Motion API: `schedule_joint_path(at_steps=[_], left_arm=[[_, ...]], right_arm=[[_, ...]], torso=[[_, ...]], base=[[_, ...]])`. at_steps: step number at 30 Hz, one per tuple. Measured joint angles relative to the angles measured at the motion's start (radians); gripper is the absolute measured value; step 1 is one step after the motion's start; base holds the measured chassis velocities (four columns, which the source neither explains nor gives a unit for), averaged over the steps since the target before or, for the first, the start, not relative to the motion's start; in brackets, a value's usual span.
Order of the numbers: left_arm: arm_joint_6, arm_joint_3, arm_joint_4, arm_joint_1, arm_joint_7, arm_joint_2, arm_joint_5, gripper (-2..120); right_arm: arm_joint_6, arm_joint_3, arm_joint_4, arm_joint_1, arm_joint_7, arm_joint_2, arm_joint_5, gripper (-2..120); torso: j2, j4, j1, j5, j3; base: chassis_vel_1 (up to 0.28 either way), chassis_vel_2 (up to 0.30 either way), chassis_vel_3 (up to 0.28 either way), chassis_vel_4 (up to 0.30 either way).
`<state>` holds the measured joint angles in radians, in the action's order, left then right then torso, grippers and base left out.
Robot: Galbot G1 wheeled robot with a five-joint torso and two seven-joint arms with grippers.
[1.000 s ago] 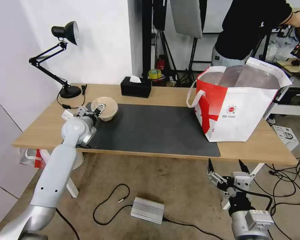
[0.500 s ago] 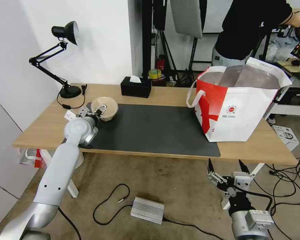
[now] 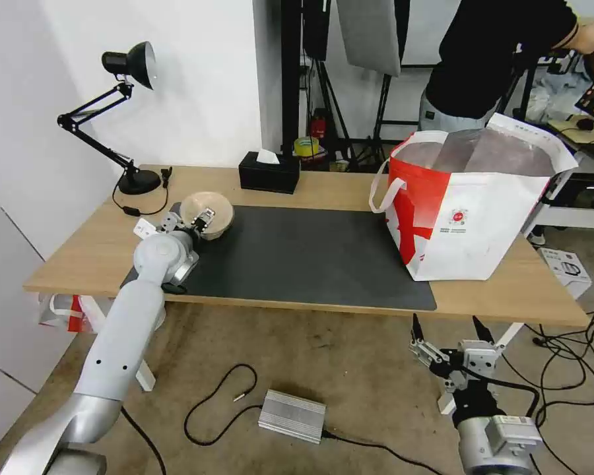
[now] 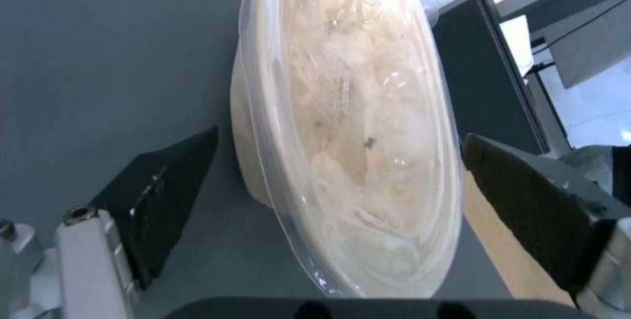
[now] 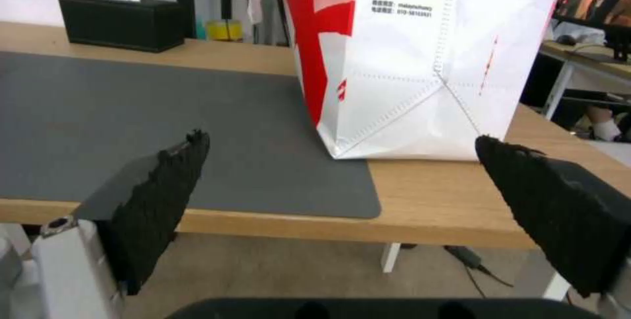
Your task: Pick up the trash from the table and place it into the takeout bag.
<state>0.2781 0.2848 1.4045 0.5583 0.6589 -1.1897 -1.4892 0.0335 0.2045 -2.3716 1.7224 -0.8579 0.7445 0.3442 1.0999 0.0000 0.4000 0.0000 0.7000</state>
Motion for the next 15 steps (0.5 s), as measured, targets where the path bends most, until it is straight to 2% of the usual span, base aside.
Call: schedule_joint_path(at_steps=[15], left_arm=[[-0.003,-0.004,-0.017,-0.001,-0.002,-0.002,0.012,100]], right_arm=[[0.0,0.0,0.0,0.0,0.0,0.0,0.0,100]], torso=[[0.0,0.0,0.0,0.0,0.0]], base=[[0.0,0.0,0.0,0.0]])
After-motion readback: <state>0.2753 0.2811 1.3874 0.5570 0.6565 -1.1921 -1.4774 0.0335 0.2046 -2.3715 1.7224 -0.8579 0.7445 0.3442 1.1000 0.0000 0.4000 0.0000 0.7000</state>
